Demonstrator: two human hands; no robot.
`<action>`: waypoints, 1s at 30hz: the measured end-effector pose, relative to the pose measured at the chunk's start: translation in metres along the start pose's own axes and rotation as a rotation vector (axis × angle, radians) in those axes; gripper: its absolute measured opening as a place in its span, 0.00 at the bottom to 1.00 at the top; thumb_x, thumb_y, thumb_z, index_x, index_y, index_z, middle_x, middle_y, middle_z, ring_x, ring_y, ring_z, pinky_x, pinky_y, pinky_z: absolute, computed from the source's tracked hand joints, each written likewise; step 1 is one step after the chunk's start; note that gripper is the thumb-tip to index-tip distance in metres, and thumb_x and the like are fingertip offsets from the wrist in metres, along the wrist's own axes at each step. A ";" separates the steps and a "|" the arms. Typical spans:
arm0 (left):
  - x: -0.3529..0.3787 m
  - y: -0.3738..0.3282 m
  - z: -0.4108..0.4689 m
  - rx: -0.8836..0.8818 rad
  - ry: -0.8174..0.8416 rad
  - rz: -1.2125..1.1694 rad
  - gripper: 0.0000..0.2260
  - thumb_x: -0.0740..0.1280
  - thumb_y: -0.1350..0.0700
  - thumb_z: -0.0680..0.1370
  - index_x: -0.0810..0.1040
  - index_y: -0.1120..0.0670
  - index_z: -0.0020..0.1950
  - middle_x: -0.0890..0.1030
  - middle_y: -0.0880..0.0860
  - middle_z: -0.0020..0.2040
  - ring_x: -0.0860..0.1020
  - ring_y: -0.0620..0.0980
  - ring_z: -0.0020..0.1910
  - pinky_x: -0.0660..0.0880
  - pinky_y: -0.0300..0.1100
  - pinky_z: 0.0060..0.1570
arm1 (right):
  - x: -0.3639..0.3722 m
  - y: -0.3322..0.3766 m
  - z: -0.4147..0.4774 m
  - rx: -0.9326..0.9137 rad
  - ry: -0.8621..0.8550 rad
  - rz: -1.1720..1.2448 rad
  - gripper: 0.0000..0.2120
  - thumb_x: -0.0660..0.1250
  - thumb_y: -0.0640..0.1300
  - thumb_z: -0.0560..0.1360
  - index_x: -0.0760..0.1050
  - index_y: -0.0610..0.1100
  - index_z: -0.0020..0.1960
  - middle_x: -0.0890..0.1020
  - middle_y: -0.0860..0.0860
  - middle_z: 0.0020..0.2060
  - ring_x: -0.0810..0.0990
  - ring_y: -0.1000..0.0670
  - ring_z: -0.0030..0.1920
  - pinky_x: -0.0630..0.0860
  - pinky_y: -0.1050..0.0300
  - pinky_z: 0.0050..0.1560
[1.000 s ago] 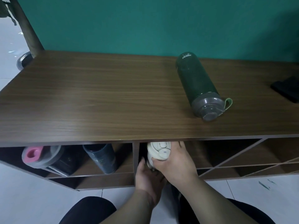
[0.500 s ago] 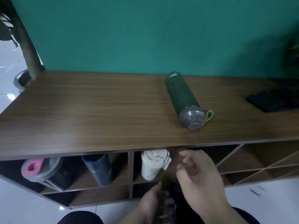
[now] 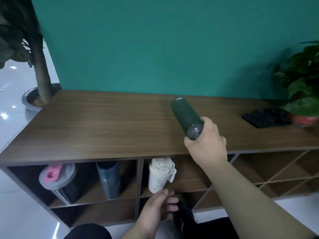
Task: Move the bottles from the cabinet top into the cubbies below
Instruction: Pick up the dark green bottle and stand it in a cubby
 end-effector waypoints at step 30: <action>0.086 0.066 0.073 -0.260 0.027 -0.446 0.36 0.72 0.42 0.67 0.78 0.55 0.73 0.80 0.60 0.72 0.79 0.63 0.70 0.65 0.59 0.78 | 0.017 -0.137 -0.082 0.244 0.302 0.215 0.36 0.75 0.58 0.62 0.62 0.62 0.66 0.76 0.60 0.55 0.77 0.54 0.56 0.75 0.54 0.58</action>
Point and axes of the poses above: each hand's wrist, its own z-axis towards the middle knuckle, its own x-axis out of the palm, y = z × x, the point moved 10 cm from there along z, towards the middle knuckle
